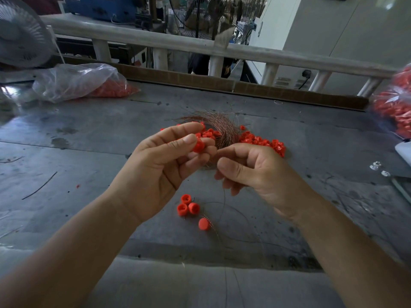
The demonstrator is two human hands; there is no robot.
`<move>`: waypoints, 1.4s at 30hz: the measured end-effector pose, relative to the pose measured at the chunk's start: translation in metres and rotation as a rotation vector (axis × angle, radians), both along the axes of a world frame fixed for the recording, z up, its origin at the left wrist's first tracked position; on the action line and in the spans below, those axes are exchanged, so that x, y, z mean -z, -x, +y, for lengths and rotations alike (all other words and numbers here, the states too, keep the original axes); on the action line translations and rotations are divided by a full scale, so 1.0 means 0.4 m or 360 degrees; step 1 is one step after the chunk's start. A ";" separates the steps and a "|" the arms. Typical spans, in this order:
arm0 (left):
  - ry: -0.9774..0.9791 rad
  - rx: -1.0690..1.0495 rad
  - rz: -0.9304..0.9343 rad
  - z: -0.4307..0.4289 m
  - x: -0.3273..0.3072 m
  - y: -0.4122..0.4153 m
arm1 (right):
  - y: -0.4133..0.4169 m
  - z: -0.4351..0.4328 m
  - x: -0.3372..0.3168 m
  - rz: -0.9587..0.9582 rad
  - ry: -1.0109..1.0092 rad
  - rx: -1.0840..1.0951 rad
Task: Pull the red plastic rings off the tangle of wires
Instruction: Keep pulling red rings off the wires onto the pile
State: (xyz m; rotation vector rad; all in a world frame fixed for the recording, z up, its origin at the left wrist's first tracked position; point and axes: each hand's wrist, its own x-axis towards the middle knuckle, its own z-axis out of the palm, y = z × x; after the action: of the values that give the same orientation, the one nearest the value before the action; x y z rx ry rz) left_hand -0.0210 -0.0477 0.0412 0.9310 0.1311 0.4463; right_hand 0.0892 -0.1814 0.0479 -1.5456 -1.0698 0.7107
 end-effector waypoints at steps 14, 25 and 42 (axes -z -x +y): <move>-0.0450 -0.0184 0.0112 0.005 0.008 0.003 | -0.011 -0.008 -0.004 0.0326 0.0067 0.0030; -0.2272 -0.0241 0.0880 -0.004 0.067 -0.009 | -0.051 -0.014 0.028 -0.0974 0.0907 -0.0007; -0.2174 -0.0489 0.0953 0.030 0.066 -0.017 | -0.052 -0.009 0.033 -0.0993 0.0912 -0.0029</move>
State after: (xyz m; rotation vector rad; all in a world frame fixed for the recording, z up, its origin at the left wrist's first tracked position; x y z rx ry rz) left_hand -0.0141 -0.0356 0.0146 2.4028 0.5575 0.5113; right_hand 0.1101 -0.1851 0.0345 -2.3509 -1.4054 0.5833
